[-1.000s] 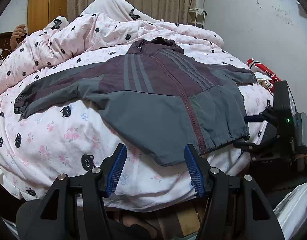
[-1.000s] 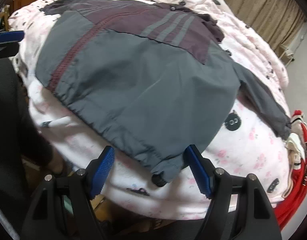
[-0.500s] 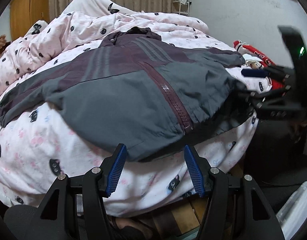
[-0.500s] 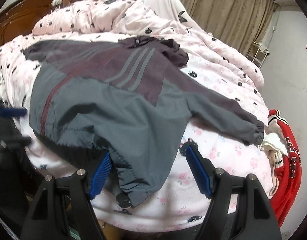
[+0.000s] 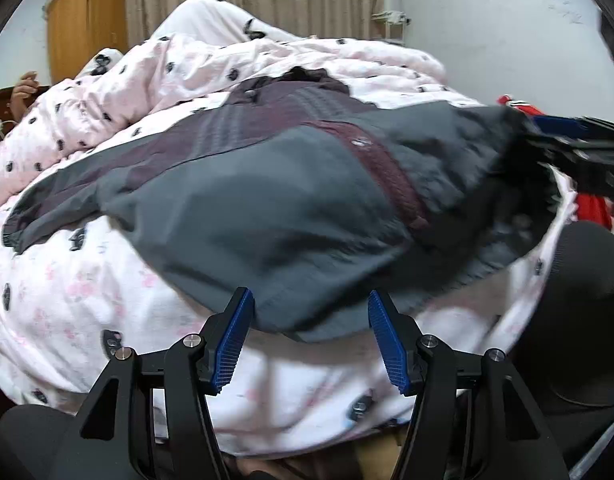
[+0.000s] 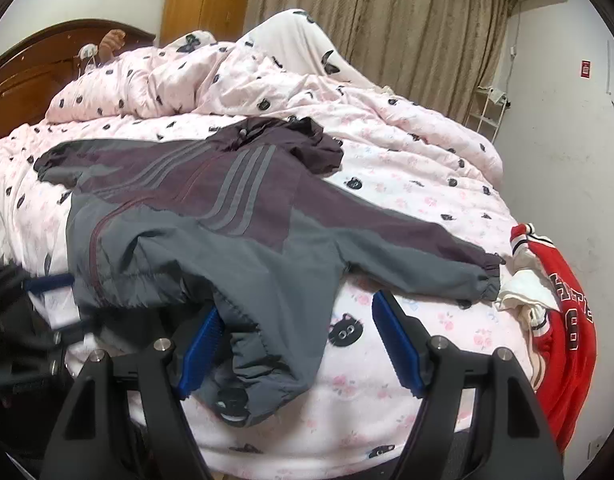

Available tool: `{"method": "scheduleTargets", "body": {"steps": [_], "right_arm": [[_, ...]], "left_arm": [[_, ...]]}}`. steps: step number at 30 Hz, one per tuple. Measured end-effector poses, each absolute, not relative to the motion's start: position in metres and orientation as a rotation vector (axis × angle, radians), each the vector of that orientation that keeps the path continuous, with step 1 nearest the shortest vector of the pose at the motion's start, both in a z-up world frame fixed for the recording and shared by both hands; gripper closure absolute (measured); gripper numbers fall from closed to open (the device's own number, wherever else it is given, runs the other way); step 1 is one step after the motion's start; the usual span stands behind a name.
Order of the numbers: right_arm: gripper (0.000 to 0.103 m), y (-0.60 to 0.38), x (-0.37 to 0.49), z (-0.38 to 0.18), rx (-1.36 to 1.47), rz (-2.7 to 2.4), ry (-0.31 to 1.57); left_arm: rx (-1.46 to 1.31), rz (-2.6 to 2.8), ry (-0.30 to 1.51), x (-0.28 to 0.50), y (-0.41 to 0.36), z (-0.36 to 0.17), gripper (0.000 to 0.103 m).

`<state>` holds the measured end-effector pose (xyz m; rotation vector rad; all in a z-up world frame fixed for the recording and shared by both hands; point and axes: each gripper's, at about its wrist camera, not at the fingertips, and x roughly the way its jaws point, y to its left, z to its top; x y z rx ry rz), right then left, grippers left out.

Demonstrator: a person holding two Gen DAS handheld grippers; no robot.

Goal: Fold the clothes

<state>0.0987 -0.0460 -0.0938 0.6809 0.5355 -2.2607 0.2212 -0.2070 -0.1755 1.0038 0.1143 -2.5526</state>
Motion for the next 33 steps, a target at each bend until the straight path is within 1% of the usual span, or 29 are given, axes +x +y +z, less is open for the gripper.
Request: {"method": "scheduleTargets", "body": {"steps": [3,8,9,10,11,17,23,26,28,31,33], "right_arm": [[0.027,-0.046,0.096,-0.088,0.669,-2.269,0.509],[0.027,-0.04,0.096,-0.081,0.648,-2.288,0.477],[0.027,-0.038,0.096,-0.079,0.645,-2.292,0.47],[0.027,-0.036,0.096,-0.078,0.643,-2.296,0.464],[0.027,-0.035,0.095,-0.077,0.643,-2.3,0.46],[0.026,-0.023,0.093,-0.069,0.618,-2.341,0.427],[0.022,-0.012,0.097,-0.072,0.626,-2.373,0.451],[0.022,-0.005,0.095,-0.081,0.659,-2.399,0.465],[0.022,0.0,0.091,-0.086,0.7,-2.398,0.449],[0.022,0.001,0.089,-0.088,0.716,-2.387,0.443],[0.022,0.0,0.089,-0.086,0.703,-2.387,0.45]], "left_arm": [[1.004,-2.486,0.033,0.215,-0.204,-0.177,0.048],[0.853,-2.417,0.109,0.228,-0.228,-0.162,0.047],[0.829,-2.401,0.111,0.231,-0.231,-0.159,0.045],[0.807,-2.384,0.107,0.235,-0.234,-0.155,0.038],[0.782,-2.369,0.091,0.239,-0.234,-0.151,0.034],[0.704,-2.317,-0.009,0.263,-0.229,-0.123,0.033],[0.745,-2.217,-0.023,0.291,-0.232,-0.11,0.034],[0.758,-2.133,0.016,0.307,-0.247,-0.115,0.034],[0.765,-2.118,0.098,0.317,-0.262,-0.118,0.034],[0.787,-2.215,0.224,0.318,-0.269,-0.121,0.034],[0.821,-2.302,0.23,0.306,-0.258,-0.124,0.034]]}}
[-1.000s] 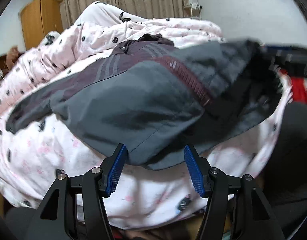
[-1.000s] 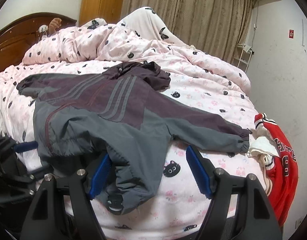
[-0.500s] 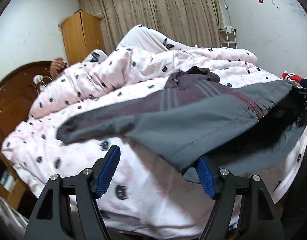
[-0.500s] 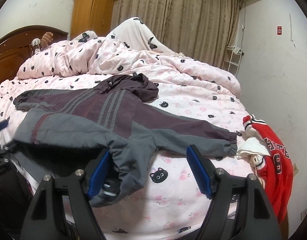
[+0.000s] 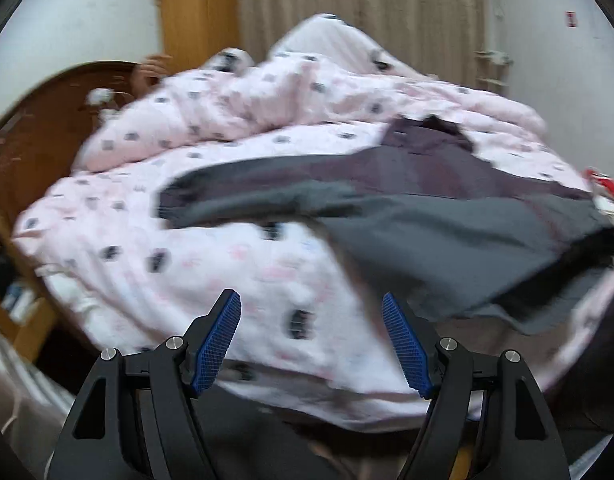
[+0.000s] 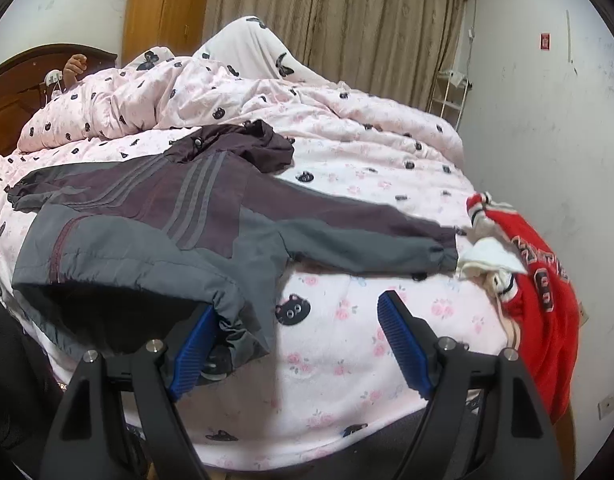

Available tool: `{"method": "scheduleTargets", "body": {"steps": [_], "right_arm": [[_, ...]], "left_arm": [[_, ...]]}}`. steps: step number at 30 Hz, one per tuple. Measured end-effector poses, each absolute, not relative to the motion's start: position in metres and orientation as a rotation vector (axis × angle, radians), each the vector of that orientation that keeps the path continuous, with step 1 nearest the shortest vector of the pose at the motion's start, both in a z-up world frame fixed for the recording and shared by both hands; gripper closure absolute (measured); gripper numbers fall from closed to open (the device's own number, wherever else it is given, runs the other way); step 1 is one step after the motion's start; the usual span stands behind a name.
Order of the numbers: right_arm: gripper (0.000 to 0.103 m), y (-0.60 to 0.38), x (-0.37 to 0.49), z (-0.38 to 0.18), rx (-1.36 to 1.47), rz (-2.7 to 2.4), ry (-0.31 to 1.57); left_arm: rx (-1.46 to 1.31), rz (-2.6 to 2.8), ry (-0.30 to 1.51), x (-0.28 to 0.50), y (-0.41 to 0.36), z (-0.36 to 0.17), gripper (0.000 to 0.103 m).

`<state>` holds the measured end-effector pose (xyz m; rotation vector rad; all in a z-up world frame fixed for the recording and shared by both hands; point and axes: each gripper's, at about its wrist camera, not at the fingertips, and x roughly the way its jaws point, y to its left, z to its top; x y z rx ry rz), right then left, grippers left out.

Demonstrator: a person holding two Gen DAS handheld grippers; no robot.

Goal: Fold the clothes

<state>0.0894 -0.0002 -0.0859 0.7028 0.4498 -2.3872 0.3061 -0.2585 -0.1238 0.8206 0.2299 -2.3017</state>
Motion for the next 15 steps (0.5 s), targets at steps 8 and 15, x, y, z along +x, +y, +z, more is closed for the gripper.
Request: {"method": "scheduleTargets", "body": {"steps": [8,15], "right_arm": [[0.022,-0.005,0.089,-0.072,0.651,-2.403,0.456],[0.022,-0.003,0.089,-0.075,0.659,-2.406,0.454]], "left_arm": [[0.88,-2.525,0.122,0.245,-0.202,-0.128,0.034],[0.935,-2.295,0.036,0.211,-0.226,-0.148,0.034]]}}
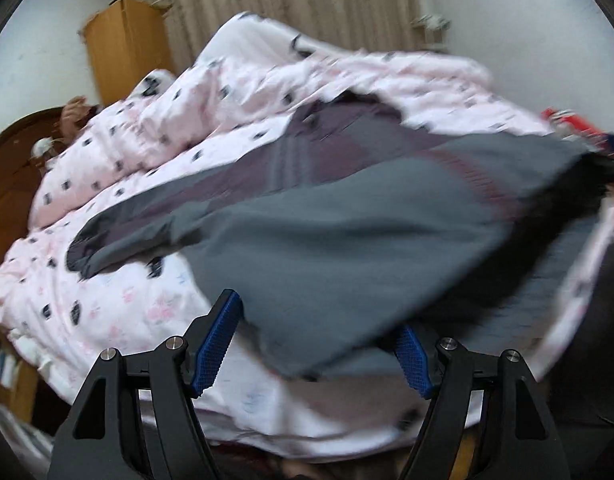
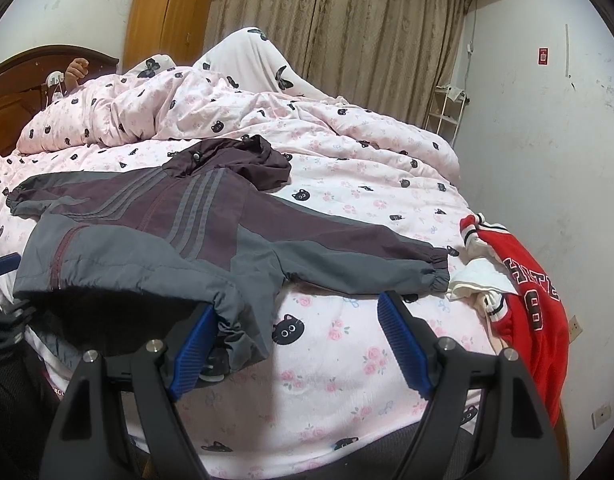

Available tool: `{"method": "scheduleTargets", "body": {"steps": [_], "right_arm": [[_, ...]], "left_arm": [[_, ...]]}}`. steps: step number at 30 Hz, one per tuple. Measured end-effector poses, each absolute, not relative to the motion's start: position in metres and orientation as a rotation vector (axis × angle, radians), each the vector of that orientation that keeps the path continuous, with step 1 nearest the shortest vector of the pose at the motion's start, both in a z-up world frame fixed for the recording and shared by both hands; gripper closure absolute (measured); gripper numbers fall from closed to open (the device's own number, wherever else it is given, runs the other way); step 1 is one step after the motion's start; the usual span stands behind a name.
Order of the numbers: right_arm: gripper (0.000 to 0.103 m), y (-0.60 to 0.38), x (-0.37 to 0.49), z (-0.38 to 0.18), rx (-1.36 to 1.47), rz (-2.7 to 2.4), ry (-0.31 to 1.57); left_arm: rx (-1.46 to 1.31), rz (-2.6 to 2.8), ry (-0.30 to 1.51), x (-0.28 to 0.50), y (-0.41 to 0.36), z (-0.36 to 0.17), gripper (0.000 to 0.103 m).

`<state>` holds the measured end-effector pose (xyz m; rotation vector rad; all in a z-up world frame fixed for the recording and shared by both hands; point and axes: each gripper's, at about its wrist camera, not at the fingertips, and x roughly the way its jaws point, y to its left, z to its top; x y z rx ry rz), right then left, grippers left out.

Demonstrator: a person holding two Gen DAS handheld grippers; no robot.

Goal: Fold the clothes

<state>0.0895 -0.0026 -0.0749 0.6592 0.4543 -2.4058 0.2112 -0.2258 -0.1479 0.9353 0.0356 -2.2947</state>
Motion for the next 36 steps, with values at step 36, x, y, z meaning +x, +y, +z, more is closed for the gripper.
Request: {"method": "scheduleTargets", "body": {"steps": [36], "right_arm": [[0.022,0.002,0.087,-0.123,0.924,-2.273,0.693]], "left_arm": [[1.02,-1.929,0.712,0.336,-0.315,-0.163,0.031]]}}
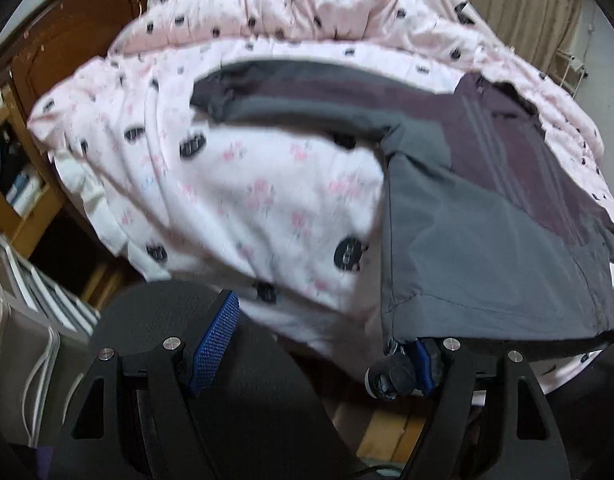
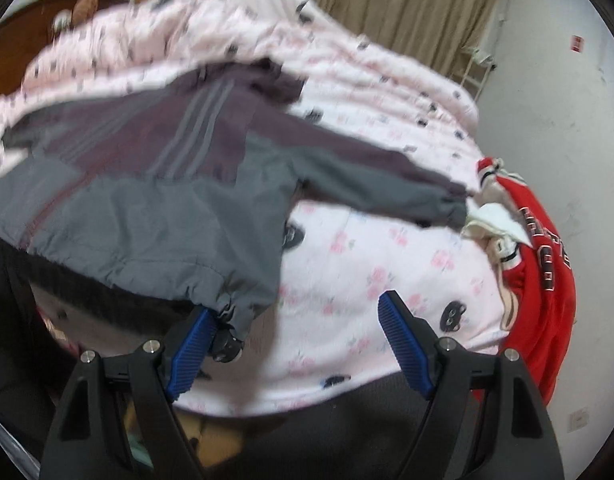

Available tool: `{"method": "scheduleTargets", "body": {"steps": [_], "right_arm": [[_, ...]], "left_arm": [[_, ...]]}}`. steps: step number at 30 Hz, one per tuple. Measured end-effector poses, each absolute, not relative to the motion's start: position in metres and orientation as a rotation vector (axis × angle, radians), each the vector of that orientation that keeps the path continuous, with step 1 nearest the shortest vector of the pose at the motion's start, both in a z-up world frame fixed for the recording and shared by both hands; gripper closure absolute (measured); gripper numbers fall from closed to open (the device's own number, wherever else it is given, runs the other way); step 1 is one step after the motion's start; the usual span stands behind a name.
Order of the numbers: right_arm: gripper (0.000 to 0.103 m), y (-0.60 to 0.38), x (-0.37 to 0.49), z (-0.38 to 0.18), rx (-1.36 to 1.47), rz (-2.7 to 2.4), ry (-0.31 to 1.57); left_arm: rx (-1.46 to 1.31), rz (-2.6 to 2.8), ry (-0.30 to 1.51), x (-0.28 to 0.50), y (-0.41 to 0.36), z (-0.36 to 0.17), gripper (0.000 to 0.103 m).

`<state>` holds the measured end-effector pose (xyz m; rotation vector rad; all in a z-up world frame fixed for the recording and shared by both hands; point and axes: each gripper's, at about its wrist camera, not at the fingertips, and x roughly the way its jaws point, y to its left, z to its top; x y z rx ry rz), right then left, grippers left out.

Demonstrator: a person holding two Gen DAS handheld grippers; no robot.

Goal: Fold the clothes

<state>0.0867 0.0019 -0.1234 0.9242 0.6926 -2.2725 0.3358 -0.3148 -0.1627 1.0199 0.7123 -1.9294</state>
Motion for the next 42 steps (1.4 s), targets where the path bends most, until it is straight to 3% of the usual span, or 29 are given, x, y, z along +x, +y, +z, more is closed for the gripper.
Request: {"method": "scheduleTargets", "body": {"steps": [4,10,13,23,34,42], "right_arm": [[0.022,-0.01,0.088,-0.141,0.948,-2.225,0.848],[0.02,-0.028,0.097,-0.166,0.922,-2.068,1.143],[0.02,-0.027,0.102,-0.172,0.93,-1.987,1.166],[0.02,-0.025,0.103,-0.164,1.013,-1.802,1.041],[0.02,-0.037,0.066,-0.07,0.971,-1.814,0.734],[0.02,-0.116,0.004,-0.038,0.833,-2.022,0.53]], "left_arm": [[1.053,-1.895,0.771,0.337,-0.315,-0.18,0.031],[1.116,-1.895,0.564,0.327,-0.295,-0.178,0.03],[1.165,-1.898,0.415,0.323,-0.281,-0.175,0.03],[1.213,-1.926,0.375,0.342,-0.278,-0.145,0.031],[1.074,-1.951,0.402,0.365,-0.318,-0.087,0.03],[0.889,-2.226,0.304,0.248,-0.362,-0.05,0.03]]}}
